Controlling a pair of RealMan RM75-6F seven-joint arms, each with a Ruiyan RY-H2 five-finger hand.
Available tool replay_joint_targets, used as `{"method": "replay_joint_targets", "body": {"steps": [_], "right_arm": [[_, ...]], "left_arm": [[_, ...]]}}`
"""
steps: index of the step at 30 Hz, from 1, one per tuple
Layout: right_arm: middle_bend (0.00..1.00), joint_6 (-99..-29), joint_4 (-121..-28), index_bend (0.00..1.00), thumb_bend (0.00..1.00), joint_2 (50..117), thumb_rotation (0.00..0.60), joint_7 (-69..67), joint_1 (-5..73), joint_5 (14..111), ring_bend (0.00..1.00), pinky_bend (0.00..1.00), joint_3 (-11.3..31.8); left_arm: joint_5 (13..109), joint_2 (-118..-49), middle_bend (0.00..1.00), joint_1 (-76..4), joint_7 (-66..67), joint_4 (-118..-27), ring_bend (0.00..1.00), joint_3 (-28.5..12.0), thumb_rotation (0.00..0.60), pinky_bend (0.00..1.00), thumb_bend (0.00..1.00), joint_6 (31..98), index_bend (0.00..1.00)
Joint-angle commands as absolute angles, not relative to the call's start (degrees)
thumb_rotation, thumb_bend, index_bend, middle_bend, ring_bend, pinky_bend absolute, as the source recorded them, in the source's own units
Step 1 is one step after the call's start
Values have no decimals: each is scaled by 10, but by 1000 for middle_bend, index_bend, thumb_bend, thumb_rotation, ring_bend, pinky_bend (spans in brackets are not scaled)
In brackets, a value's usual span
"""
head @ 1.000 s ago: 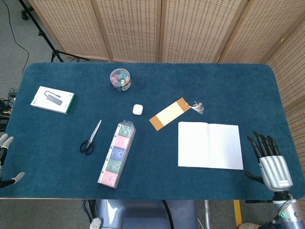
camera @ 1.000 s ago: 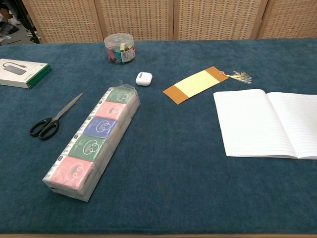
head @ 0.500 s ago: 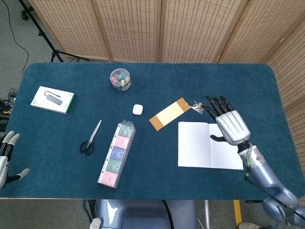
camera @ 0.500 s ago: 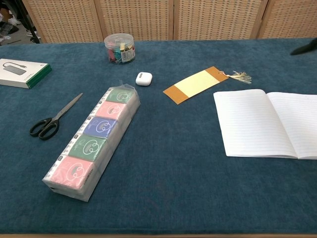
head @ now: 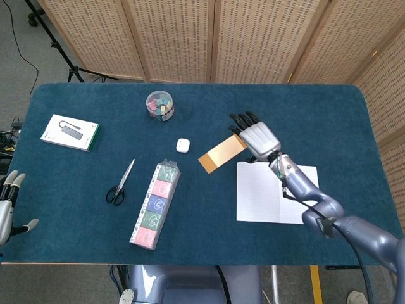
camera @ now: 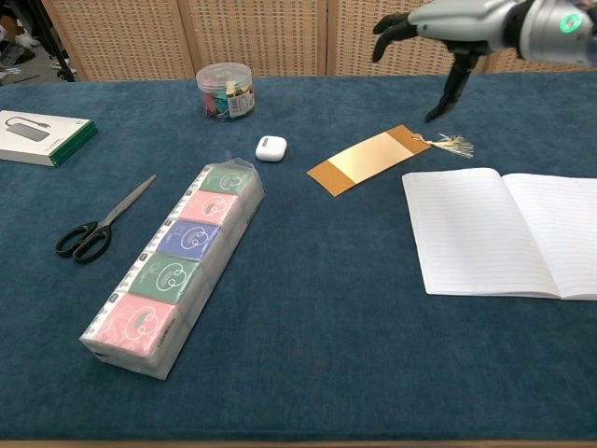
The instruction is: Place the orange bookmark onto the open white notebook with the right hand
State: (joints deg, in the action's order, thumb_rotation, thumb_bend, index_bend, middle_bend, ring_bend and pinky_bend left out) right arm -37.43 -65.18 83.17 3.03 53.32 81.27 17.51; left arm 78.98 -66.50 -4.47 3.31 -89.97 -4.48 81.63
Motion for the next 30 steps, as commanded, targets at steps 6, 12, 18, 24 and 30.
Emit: {"method": "replay_joint_targets", "body": {"steps": [6, 12, 18, 24, 30], "right_arm": [[0, -300, -510, 181, 39, 939, 600, -28, 615, 825, 0, 0, 145], [0, -271, -432, 181, 41, 990, 600, -53, 644, 828, 0, 0, 132], [0, -254, -324, 181, 41, 1049, 600, -94, 670, 848, 0, 0, 100], [0, -257, -258, 181, 41, 1082, 600, -142, 679, 870, 0, 0, 71], [0, -261, -224, 189, 49, 1100, 600, -179, 684, 886, 0, 0, 47]], "left_arm": [[775, -673, 0, -46, 40, -890, 0, -48, 600, 0, 0, 811, 0], [768, -676, 0, -48, 43, -886, 0, -50, 600, 0, 0, 807, 0], [753, -680, 0, -55, 45, -876, 0, -53, 600, 0, 0, 792, 0], [750, -683, 0, -57, 47, -874, 0, -53, 600, 0, 0, 788, 0], [747, -682, 0, -57, 45, -873, 0, -53, 600, 0, 0, 787, 0]]}}
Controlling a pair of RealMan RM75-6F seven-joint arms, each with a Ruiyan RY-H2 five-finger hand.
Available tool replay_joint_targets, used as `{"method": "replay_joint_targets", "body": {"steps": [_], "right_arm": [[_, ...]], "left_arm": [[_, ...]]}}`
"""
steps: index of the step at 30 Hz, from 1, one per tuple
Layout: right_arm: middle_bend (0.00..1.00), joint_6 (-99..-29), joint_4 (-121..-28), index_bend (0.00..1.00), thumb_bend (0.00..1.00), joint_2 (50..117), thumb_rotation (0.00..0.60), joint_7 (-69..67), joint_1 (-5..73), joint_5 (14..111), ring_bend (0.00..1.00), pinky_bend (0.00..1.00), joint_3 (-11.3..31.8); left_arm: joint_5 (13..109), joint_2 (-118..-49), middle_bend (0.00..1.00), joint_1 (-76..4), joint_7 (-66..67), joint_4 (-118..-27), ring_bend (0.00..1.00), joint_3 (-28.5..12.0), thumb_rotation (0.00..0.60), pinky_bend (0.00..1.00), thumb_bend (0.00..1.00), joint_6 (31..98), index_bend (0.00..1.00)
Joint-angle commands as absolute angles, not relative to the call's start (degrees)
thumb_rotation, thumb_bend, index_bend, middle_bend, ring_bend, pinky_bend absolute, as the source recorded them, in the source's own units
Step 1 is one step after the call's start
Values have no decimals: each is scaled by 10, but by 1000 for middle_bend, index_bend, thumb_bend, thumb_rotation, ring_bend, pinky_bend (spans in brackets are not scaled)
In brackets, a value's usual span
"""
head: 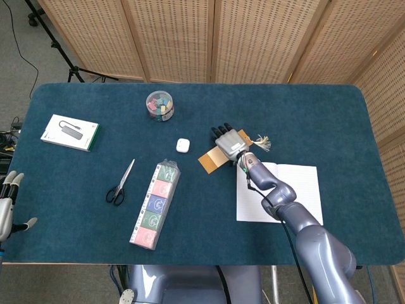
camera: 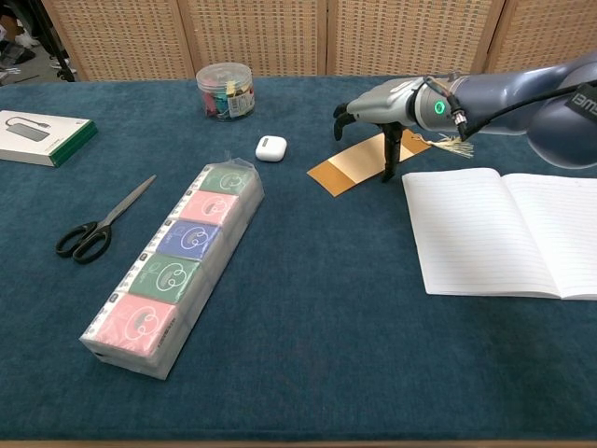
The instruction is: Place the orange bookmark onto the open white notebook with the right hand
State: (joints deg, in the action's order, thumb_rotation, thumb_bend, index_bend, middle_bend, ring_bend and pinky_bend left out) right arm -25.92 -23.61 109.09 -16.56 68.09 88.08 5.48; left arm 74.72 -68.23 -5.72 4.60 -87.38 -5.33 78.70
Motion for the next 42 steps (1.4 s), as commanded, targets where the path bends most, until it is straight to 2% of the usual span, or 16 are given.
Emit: {"method": "replay_joint_targets", "body": {"steps": [1, 5, 10, 13, 19, 22, 28, 33, 37, 42], "right_arm": [[0, -262, -220, 197, 53, 1103, 600, -184, 685, 887, 0, 0, 46], [0, -266, -198, 250, 53, 1116, 600, -199, 685, 892, 0, 0, 35], [0, -274, -178, 406, 53, 1128, 600, -217, 682, 893, 0, 0, 29], [0, -282, -169, 463, 108, 1133, 600, -226, 680, 894, 0, 0, 26], [0, -294, -164, 493, 156, 1132, 600, -248, 676, 899, 0, 0, 18], [0, -332, -182, 493, 156, 1113, 600, -260, 672, 908, 0, 0, 11], [0, -423, -262, 493, 156, 1041, 600, -252, 655, 932, 0, 0, -5], [2, -505, -383, 493, 156, 938, 600, -179, 631, 963, 0, 0, -26], [8, -548, -475, 493, 156, 849, 600, -94, 606, 984, 0, 0, -45], [8, -576, -542, 493, 156, 762, 600, -6, 563, 997, 0, 0, -74]], "left_arm": [[747, -682, 0, -58, 44, -873, 0, -53, 600, 0, 0, 786, 0], [745, -681, 0, -58, 41, -872, 0, -53, 600, 0, 0, 784, 0], [744, -681, 0, -59, 40, -870, 0, -53, 600, 0, 0, 782, 0], [743, -681, 0, -59, 39, -870, 0, -53, 600, 0, 0, 781, 0], [743, -682, 0, -61, 39, -870, 0, -52, 600, 0, 0, 778, 0], [744, -681, 0, -61, 38, -872, 0, -50, 600, 0, 0, 776, 0], [752, -677, 0, -60, 34, -877, 0, -47, 600, 0, 0, 780, 0], [761, -676, 0, -59, 33, -881, 0, -42, 600, 0, 0, 783, 0], [766, -677, 0, -60, 36, -883, 0, -39, 600, 0, 0, 783, 0], [771, -678, 0, -61, 42, -888, 0, -35, 600, 0, 0, 782, 0]]}}
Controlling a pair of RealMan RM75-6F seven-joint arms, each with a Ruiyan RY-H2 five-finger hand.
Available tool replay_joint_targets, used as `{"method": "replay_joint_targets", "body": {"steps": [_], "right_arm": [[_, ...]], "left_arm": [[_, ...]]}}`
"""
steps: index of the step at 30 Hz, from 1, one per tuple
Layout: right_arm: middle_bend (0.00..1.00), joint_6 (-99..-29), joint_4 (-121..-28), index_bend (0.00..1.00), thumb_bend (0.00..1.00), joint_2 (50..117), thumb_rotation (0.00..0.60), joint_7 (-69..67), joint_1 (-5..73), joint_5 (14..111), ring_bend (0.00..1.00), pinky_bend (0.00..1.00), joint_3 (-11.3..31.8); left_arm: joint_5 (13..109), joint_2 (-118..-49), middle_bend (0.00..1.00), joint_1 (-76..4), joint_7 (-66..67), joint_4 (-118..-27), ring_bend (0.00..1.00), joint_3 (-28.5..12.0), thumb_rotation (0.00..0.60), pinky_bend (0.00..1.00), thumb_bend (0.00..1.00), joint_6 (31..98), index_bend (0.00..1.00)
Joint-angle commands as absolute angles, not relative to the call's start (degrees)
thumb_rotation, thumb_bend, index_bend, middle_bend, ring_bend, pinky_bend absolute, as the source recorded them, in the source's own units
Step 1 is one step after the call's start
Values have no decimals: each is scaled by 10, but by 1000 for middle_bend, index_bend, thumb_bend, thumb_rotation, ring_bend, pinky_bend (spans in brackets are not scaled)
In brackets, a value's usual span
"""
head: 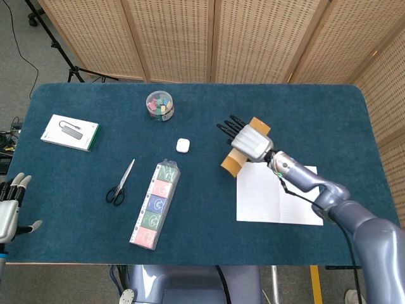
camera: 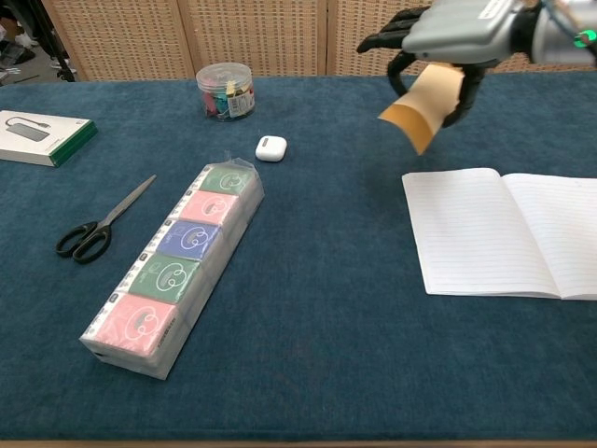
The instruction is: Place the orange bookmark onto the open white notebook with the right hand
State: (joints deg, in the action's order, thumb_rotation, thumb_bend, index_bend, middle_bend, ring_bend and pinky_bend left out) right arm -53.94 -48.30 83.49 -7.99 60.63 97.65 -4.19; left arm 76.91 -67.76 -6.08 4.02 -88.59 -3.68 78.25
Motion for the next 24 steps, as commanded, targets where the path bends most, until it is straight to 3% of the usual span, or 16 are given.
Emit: {"method": "replay_joint_targets", "body": {"steps": [1, 12, 24], "right_arm": [[8, -583, -547, 493, 156, 748, 600, 8, 552, 1002, 0, 0, -82], [8, -625, -541, 493, 158, 702, 600, 76, 467, 1040, 0, 0, -139], [8, -639, -588, 493, 156, 689, 600, 144, 474, 1121, 0, 0, -161]], "left_arm": [[772, -678, 0, -62, 43, -888, 0, -35, 600, 0, 0, 781, 0], [790, -675, 0, -70, 43, -903, 0, -27, 600, 0, 0, 773, 0], [831, -637, 0, -63, 17, -945, 0, -10, 600, 0, 0, 792, 0]]}}
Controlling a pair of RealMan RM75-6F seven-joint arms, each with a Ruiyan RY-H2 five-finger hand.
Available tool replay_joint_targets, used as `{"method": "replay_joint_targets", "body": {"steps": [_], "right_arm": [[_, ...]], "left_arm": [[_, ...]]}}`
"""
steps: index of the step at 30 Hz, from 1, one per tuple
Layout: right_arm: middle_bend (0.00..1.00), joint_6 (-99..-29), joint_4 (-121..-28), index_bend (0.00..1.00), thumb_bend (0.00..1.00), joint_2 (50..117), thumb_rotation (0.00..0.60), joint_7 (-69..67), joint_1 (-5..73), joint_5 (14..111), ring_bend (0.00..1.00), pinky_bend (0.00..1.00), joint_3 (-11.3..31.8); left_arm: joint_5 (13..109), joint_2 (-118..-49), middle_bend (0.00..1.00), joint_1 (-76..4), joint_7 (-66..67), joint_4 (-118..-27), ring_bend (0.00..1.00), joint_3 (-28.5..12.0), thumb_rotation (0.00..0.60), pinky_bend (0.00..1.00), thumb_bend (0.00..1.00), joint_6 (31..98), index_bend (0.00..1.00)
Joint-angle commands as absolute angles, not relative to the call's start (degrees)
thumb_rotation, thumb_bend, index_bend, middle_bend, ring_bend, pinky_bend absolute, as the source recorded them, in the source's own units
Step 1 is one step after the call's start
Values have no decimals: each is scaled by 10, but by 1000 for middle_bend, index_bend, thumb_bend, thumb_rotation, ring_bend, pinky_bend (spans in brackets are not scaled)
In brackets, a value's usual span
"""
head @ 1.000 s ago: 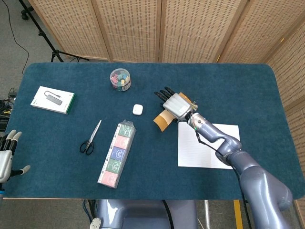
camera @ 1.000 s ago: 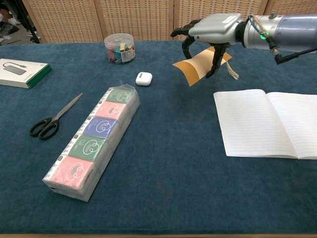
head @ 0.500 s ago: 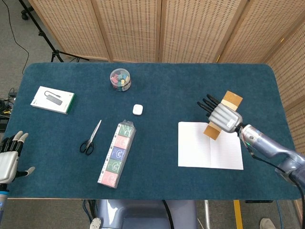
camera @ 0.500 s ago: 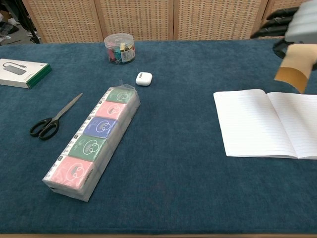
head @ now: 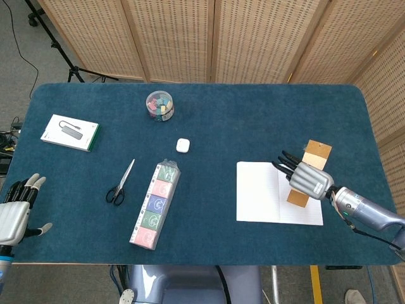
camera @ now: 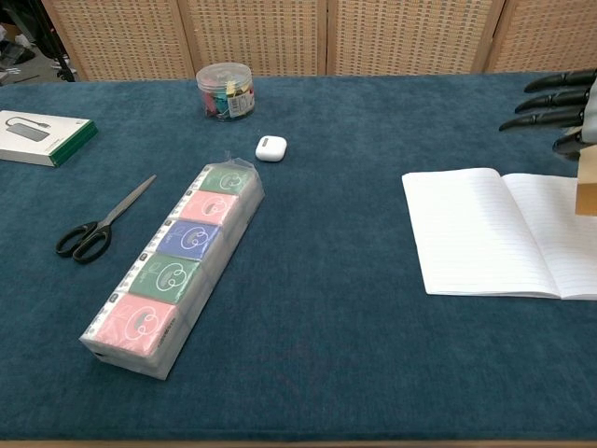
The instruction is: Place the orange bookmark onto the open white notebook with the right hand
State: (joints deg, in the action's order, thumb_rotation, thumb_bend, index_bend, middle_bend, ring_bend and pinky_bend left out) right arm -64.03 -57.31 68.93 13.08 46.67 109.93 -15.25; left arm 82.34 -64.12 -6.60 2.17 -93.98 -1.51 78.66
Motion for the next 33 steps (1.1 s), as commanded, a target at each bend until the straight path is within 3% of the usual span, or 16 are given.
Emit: {"method": "replay_joint_targets", "body": {"steps": [1, 11, 33], "right_arm": [[8, -638, -589, 493, 156, 690, 600, 144, 475, 1123, 0, 0, -161], [8, -604, -562, 493, 182, 726, 600, 151, 497, 1157, 0, 0, -163], [8, -655, -429, 493, 156, 772, 600, 128, 479, 1227, 0, 0, -217]], "left_arm": [[832, -636, 0, -62, 16, -946, 0, -9, 600, 0, 0, 793, 0], [834, -629, 0, -54, 10, -948, 0, -6, 600, 0, 0, 805, 0], [827, -637, 0, -55, 17, -944, 0, -6, 600, 0, 0, 797, 0]]}}
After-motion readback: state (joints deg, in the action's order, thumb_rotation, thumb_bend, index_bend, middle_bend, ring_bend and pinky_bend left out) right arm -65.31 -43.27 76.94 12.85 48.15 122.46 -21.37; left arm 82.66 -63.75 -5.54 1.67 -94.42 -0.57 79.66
